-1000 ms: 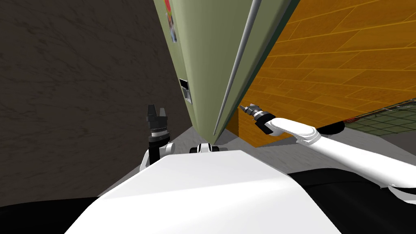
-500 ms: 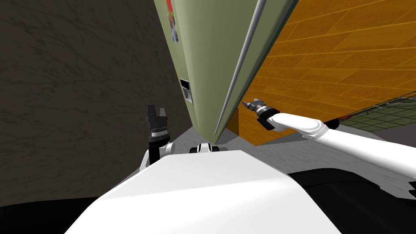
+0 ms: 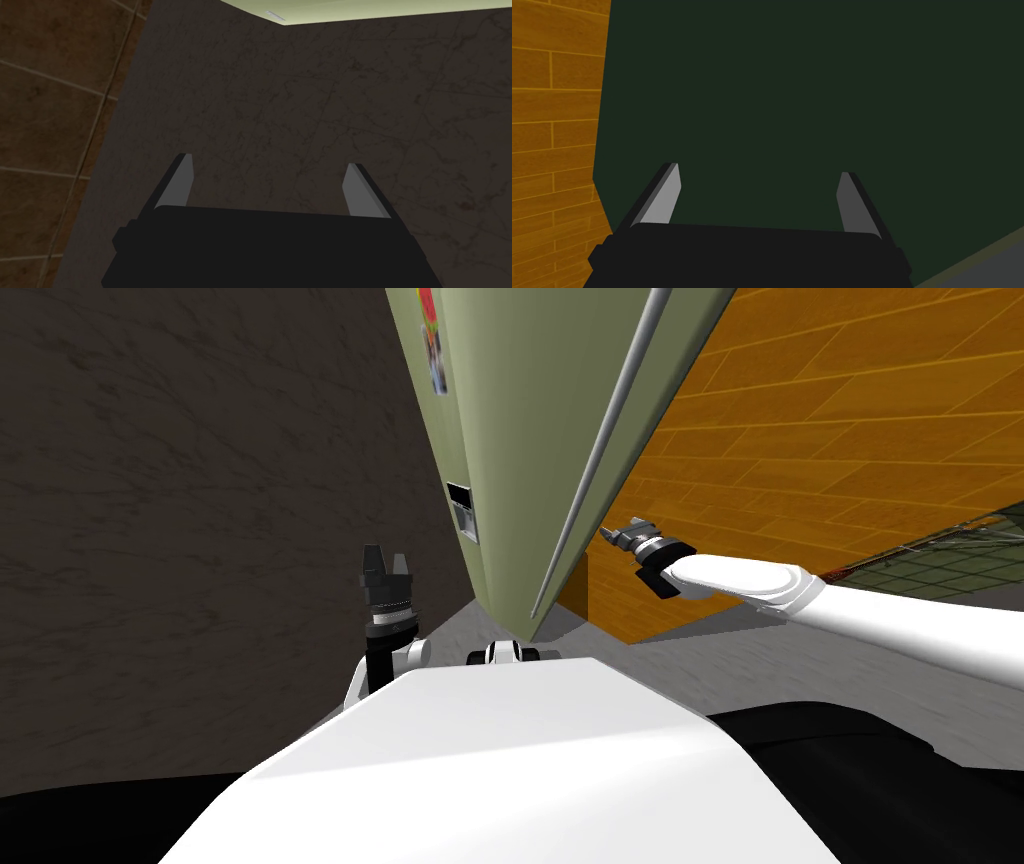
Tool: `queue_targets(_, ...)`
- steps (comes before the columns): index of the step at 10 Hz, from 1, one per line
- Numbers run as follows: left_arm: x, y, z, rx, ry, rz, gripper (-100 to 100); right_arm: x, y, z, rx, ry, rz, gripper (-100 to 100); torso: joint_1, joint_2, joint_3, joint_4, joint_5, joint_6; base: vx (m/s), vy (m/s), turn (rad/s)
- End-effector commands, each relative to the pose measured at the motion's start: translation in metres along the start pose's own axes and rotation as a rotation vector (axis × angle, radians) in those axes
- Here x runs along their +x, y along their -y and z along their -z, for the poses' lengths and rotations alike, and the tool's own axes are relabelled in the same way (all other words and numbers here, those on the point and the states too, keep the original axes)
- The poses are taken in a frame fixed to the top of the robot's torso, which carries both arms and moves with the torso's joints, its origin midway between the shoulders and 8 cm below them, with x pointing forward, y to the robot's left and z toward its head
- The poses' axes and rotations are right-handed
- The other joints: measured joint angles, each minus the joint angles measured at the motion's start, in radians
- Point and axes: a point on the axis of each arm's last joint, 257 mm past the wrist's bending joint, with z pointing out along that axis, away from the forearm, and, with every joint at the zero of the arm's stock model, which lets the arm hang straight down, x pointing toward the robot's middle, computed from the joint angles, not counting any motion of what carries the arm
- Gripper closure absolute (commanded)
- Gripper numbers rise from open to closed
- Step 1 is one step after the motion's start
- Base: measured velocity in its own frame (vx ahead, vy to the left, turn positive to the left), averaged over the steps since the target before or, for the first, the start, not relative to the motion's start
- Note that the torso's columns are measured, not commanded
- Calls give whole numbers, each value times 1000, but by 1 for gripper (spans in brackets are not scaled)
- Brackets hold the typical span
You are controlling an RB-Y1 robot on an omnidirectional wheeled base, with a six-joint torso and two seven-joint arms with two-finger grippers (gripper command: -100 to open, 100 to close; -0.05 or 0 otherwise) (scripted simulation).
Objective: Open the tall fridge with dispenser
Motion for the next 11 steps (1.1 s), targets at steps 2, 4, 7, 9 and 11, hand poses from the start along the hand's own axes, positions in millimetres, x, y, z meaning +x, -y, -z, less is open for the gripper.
queue_targets(2,0,0,0,0,0,0,0,-41,16,-14,39,73,63,-100,2,0,0,0,1,0,-33,52,-47)
queue_targets(4,0,0,0,0,0,0,0,-63,19,-21,49,112,96,-100,4,1,0,1,2,-2,-32,60,-44)
queue_targets(7,0,0,0,0,0,0,0,-71,11,-25,28,116,131,-100,8,0,0,0,4,-5,-20,26,-14)
queue_targets(9,0,0,0,0,0,0,0,-94,10,-31,31,156,164,-100,12,1,0,2,6,-5,-40,36,-34)
queue_targets(11,0,0,0,0,0,0,0,-117,7,-36,32,197,193,-100,19,2,0,4,10,-8,-39,57,-49)
